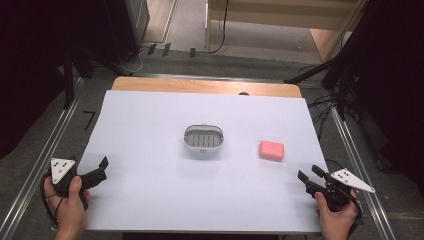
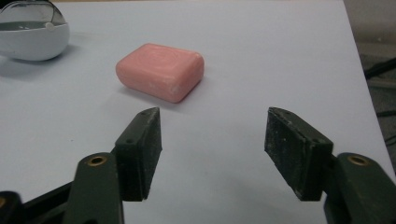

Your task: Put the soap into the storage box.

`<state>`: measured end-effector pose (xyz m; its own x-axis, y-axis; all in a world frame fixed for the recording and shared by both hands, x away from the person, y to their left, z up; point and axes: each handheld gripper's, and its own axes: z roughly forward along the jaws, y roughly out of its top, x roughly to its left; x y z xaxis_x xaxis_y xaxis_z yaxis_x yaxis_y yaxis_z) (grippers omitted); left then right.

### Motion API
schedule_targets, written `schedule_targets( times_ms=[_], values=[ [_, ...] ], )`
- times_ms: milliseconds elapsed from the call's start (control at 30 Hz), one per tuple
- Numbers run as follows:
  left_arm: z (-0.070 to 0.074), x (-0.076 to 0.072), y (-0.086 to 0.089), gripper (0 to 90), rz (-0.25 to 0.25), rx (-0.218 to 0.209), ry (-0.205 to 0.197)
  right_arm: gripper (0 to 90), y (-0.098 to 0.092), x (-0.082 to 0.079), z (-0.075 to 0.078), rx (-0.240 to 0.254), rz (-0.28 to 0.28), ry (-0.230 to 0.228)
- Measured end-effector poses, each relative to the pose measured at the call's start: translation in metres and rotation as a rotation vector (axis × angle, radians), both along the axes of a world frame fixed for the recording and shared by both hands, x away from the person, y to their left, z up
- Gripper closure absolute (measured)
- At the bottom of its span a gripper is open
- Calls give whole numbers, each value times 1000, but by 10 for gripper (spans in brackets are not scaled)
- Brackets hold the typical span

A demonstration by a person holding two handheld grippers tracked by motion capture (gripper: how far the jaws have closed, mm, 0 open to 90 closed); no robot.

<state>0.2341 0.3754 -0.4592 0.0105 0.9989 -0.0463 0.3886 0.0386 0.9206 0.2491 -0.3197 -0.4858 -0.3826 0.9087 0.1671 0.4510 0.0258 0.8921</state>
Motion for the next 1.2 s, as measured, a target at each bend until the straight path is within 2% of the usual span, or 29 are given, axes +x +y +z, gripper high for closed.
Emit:
schedule_targets(
  times_ms=[100, 200, 233, 267, 300, 333, 367, 400, 500, 567, 600, 667, 700, 800, 833, 867, 900, 967, 1000, 1033, 1100, 1133, 1200],
  values=[
    [0, 1, 0, 0, -1, 1, 7, 422, 2, 4, 3, -31, 27, -19],
    [0, 2, 1, 0, 1, -3, 25, 450, -1, 5, 6, -28, 30, -13],
    [0, 4, 3, 0, 31, -30, 37, 387, -3, 7, 11, -43, 63, 39],
    [0, 4, 3, 0, 31, -30, 37, 387, -3, 7, 11, -43, 63, 39],
    [0, 6, 6, 0, 32, -58, 55, 358, -2, 9, 17, -77, 113, 59],
    [0, 6, 6, 0, 32, -58, 55, 358, -2, 9, 17, -77, 113, 59],
    [0, 7, 6, 0, 26, -64, 61, 357, -1, 11, 20, -80, 139, 75],
    [0, 7, 6, 0, 20, -62, 61, 290, 2, 16, 25, -88, 208, 96],
    [0, 5, 3, 0, 5, -29, 51, 291, 10, 26, 30, -135, 280, 114],
    [0, 5, 3, 0, -4, -19, 54, 298, 13, 30, 33, -152, 302, 114],
    [1, 5, 3, 0, -9, 1, 58, 308, 21, 39, 39, -195, 341, 120],
    [1, 5, 2, 0, -12, 15, 61, 319, 23, 42, 41, -204, 361, 125],
    [2, 6, 2, 0, -20, 21, 63, 315, 30, 50, 44, -245, 418, 137],
    [3, 11, 1, 0, -23, 36, 65, 331, 38, 58, 47, -324, 463, 143],
    [4, 14, -1, 0, -29, 43, 66, 331, 38, 58, 47, -324, 463, 143],
    [4, 17, -3, 0, -42, 59, 68, 351, 41, 65, 49, -339, 514, 149],
    [4, 17, -3, 0, -42, 59, 68, 351, 42, 67, 50, -344, 533, 153],
    [2, 20, -5, 0, -60, 75, 64, 351, 43, 70, 51, -360, 543, 156],
    [1, 20, -5, 0, -65, 85, 75, 349, 46, 77, 54, -399, 565, 145],
    [1, 19, -5, 0, -75, 86, 60, 350, 47, 80, 56, -407, 572, 147],
    [1, 18, -6, 0, -86, 97, 54, 350, 48, 84, 57, -419, 587, 142],
    [0, 16, -8, 0, -94, 117, 43, 348, 53, 92, 60, -434, 628, 162],
    [0, 16, -11, 0, -105, 139, 36, 338, 58, 98, 63, -455, 644, 178]
  ],
)
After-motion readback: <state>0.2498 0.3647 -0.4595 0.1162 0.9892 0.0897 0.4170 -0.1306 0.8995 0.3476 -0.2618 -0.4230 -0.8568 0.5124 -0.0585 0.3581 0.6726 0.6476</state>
